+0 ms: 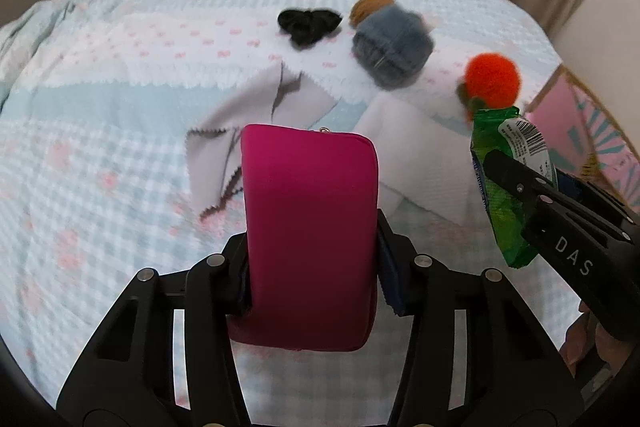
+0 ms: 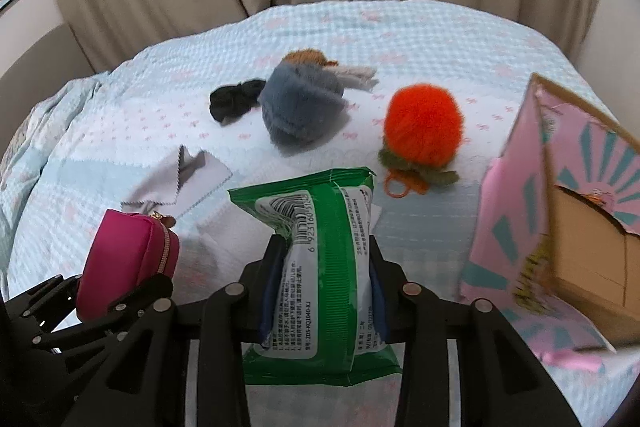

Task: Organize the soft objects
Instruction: 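Grasp the magenta pouch with the left tool while the right tool grasps the green wipe pack, then carry the pouch and wipe pack into the box and open both tools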

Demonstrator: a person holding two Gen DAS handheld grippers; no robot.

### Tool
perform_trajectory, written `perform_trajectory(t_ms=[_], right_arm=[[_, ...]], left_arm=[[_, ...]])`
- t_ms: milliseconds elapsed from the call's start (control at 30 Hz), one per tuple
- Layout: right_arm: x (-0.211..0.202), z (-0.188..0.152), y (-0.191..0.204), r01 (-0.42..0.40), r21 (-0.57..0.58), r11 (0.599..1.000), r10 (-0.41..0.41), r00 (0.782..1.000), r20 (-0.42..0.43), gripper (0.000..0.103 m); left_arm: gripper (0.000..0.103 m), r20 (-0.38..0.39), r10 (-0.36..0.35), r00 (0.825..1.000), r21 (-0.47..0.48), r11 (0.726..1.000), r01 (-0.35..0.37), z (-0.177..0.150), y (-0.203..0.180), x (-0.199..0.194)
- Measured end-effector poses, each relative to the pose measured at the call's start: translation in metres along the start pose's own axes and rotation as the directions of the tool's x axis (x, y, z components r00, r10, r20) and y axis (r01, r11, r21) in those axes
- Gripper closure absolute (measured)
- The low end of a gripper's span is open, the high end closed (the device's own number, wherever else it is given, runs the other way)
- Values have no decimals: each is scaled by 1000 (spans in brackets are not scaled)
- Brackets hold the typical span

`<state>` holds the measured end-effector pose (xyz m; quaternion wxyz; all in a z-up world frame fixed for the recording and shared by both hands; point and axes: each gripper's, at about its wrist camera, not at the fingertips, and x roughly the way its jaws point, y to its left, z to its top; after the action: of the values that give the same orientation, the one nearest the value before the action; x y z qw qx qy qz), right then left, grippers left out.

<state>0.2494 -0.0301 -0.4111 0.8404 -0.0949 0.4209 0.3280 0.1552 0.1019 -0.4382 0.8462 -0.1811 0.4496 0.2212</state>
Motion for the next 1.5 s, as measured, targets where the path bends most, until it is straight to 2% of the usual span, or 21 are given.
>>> perform_trajectory(t_ms=[267,467,633,833,967,1167,1367,1500], right_arm=[[-67,6,9,47,96,994,-51,998,35,68],[-140,21,13,80,201,976,-96,993,71,68],[-200,38,5,103,280,954,-139,984,111,68],[-253,55,-31,136,330,934,-193,970,148,68],[-274,64,-70,168,349,922,-229,963,139,68],[-286,70,-139,200,350,915,-242,967,79,68],[-272,66,-206,191,320,928,-206,978,15,68],[-247,66,-242,180,245,953,-177,984,-34,68]], left_arm=[[58,18,-51,999,59,997,50,20,-1,-66],[58,67,-113,991,140,985,103,55,-16,-140],[58,111,-175,978,209,967,149,86,-44,-191],[58,138,-250,958,271,940,206,117,-100,-223],[58,115,-291,950,287,925,249,130,-146,-226],[58,27,-288,957,280,921,270,131,-221,-202],[58,-33,-255,966,263,931,254,121,-284,-166],[58,-84,-218,972,246,941,233,116,-316,-130]])
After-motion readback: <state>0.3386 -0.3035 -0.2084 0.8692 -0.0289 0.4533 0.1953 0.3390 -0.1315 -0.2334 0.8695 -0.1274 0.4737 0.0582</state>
